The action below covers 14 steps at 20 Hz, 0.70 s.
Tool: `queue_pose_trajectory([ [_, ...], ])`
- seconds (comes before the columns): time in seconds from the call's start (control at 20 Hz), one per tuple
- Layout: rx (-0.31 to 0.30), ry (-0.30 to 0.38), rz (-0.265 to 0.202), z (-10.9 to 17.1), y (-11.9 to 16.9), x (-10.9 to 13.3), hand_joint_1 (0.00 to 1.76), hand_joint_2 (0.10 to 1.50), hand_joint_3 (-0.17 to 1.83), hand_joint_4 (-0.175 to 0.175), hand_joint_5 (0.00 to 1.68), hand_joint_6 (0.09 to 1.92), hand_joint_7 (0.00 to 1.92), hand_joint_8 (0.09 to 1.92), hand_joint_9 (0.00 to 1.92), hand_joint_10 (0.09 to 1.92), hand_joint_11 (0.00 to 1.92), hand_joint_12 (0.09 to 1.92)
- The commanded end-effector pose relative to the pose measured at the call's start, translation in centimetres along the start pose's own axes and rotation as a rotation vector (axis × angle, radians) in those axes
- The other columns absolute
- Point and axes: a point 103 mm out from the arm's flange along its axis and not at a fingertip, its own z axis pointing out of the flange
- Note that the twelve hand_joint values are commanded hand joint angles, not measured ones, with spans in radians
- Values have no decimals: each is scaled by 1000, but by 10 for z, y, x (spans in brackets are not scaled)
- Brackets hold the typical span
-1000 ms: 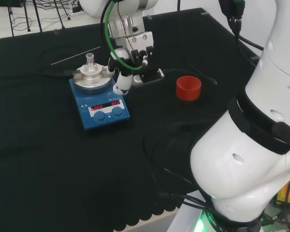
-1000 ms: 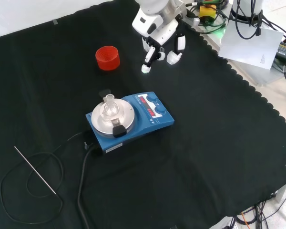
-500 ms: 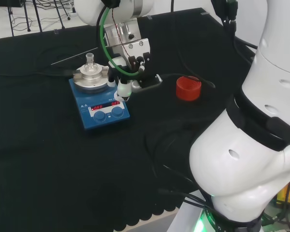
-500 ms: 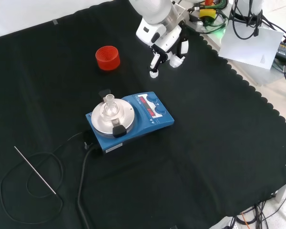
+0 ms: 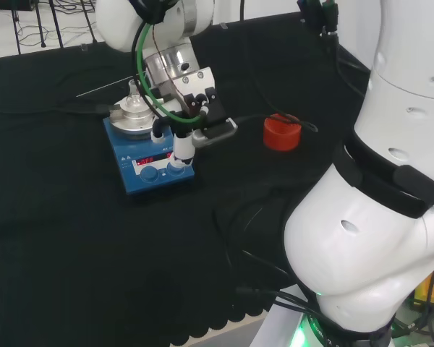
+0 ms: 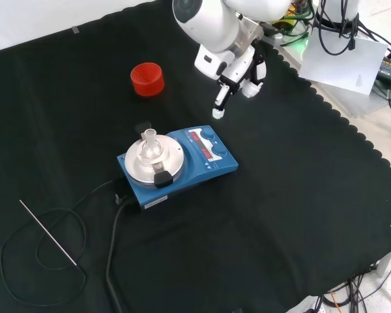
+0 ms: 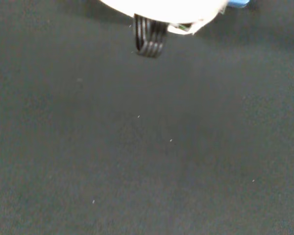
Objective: Turn on the heater.
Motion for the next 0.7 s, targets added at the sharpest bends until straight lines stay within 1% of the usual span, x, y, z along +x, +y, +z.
queue_pose_trajectory([
  [0.05, 51, -56, -55, 8, 3, 28, 1395, 684, 977, -43, 234, 250, 1494, 1515, 1652, 1438, 1501, 1318],
  [0.25, 80, -59, -64, 11, 7, 33, 1395, 681, 987, -41, 263, 159, 1495, 1517, 1653, 1439, 1499, 1322],
  [0.5, 129, -68, -64, 15, 16, 34, 1395, 681, 990, -39, 260, 136, 1496, 1518, 1655, 1441, 1498, 1323],
  [0.7, 143, -73, -61, 16, 22, 32, 1395, 681, 995, -37, 258, 124, 1498, 1520, 1652, 1443, 1498, 1324],
])
